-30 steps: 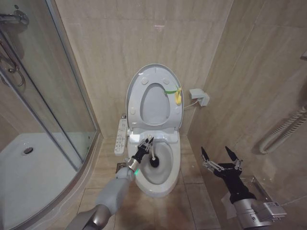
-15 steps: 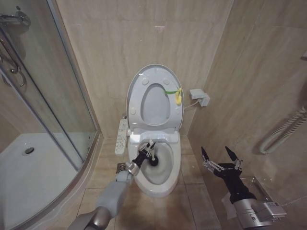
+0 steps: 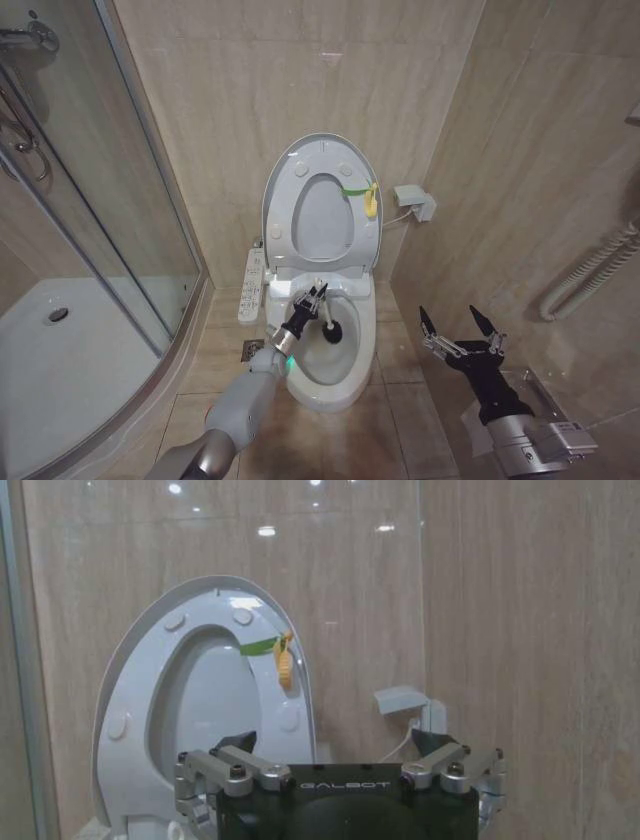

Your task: Open the toilet lid, clean the toilet bowl with a toilet brush, close the toilet lid, and flush.

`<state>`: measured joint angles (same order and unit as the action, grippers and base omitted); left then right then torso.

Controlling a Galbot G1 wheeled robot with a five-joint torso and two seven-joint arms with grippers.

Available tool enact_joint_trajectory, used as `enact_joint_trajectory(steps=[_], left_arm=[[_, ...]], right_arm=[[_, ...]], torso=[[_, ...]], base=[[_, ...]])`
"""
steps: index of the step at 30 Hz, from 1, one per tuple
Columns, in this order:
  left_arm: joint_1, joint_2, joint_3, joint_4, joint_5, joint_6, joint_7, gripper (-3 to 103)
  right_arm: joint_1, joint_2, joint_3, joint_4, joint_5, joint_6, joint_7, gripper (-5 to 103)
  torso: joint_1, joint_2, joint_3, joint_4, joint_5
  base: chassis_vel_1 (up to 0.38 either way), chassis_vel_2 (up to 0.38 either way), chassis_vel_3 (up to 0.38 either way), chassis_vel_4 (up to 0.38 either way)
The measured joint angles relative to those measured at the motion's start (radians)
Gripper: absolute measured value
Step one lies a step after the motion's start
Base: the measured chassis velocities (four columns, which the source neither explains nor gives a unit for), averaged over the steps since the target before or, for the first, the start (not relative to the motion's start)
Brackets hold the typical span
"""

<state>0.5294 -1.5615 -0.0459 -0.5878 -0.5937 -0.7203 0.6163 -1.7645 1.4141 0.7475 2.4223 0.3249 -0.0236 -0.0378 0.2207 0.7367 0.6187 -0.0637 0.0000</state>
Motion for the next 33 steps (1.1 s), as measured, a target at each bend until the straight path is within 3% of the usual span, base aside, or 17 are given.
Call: enact_joint_trajectory(steps=[6,9,15,19,23,29,33], left_arm=[[0.013,0.024,-0.004,-0.02,0.033,0.0,0.002,19],[0.02,0.056,-0.014,-0.087,0.121,-0.005,-0.001,19],[0.037,0.094,-0.013,-0.208,0.185,-0.008,-0.03,19],[0.081,0.136,0.014,-0.335,0.13,0.031,-0.068,19],[0.164,0.199,0.047,-0.517,0.015,0.069,-0.115,19],[0.256,0.252,0.026,-0.666,-0.014,0.098,-0.156,19],[0.35,0.317,-0.022,-0.825,-0.013,0.127,-0.215,19]], right_arm=[[0.0,0.0,0.0,0.0,0.0,0.0,0.0,100],[0.0,0.0,0.0,0.0,0.0,0.0,0.0,100],[0.0,0.0,0.0,0.0,0.0,0.0,0.0,100],[0.0,0.0,0.0,0.0,0.0,0.0,0.0,100],[0.0,0.0,0.0,0.0,0.0,0.0,0.0,100],[0.0,0.0,0.0,0.0,0.0,0.0,0.0,100],[0.0,0.0,0.0,0.0,0.0,0.0,0.0,100]], torso=[[0.0,0.0,0.0,0.0001,0.0],[0.0,0.0,0.0,-0.0001,-0.0001],[0.0,0.0,0.0,-0.0002,-0.0001],[0.0,0.0,0.0,-0.0004,-0.0001],[0.0,0.0,0.0,-0.0003,-0.0002],[0.0,0.0,0.0,-0.0002,-0.0002],[0.0,0.0,0.0,-0.0003,-0.0002]], base=[[0.0,0.0,0.0,0.0],[0.0,0.0,0.0,0.0],[0.0,0.0,0.0,0.0],[0.0,0.0,0.0,0.0],[0.0,0.0,0.0,0.0],[0.0,0.0,0.0,0.0],[0.0,0.0,0.0,0.0]])
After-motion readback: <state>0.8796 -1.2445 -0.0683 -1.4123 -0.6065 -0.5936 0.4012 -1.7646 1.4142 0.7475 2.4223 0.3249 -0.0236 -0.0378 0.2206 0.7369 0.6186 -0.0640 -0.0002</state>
